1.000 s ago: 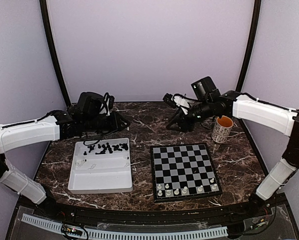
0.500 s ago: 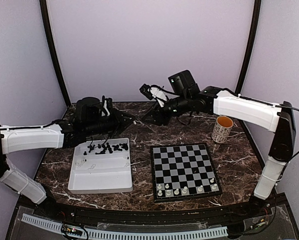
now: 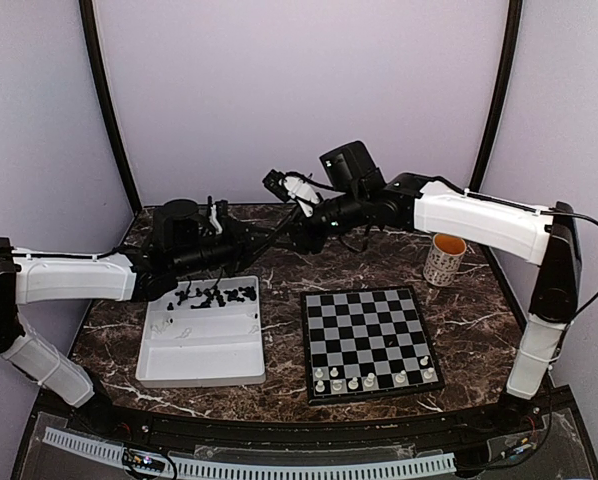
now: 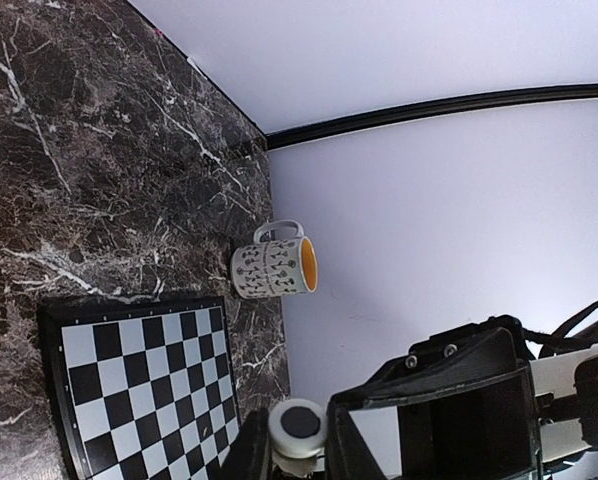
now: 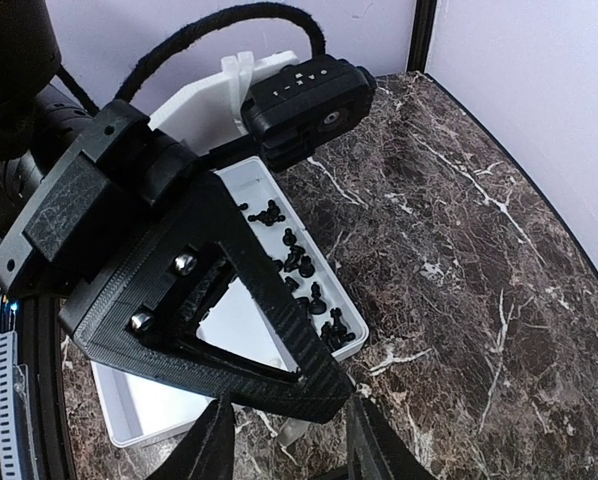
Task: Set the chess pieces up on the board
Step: Pass from the left arm to the right
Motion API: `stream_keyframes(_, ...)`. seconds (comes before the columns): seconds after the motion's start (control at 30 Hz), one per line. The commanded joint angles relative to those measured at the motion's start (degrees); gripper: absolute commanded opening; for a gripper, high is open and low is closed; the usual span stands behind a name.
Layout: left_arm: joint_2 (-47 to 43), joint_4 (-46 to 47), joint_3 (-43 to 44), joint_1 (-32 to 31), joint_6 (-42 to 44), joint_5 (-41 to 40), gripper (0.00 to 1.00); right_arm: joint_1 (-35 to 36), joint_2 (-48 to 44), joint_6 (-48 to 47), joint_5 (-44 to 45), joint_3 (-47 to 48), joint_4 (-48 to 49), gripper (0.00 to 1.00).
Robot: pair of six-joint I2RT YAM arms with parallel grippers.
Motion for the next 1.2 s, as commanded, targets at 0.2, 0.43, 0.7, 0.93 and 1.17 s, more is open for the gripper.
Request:
stream_keyframes(0.2, -1.74, 6.74, -2.73, 0.12, -2.87, 1.07, 0.00, 0.98, 0.95, 2.16, 2.03, 1.02, 2.14, 0.41)
stream_keyframes(0.43, -1.35, 8.32, -3.52, 0.17, -3.53, 0.80, 0.00, 1.53, 0.98, 2.02, 2.91, 0.96, 1.89, 0.44)
stream_keyframes(0.7, -1.25, 8.16, -3.56, 0.47, -2.74, 0.63, 0.00, 1.53, -0.29, -0.15, 1.15, -0.30, 0.23, 0.44)
stream_keyframes(0.93, -0.08, 8.98, -3.20, 0.67, -2.92, 2.33, 0.00, 1.53, -1.81, -1.89, 2.17, -2.68, -0.20, 0.47)
stream_keyframes(1.17, 1.07, 10.24, -2.77, 0.73, -3.88, 4.09, 0.00, 1.53, 0.75, 0.12, 2.62, 1.40, -0.24, 0.42)
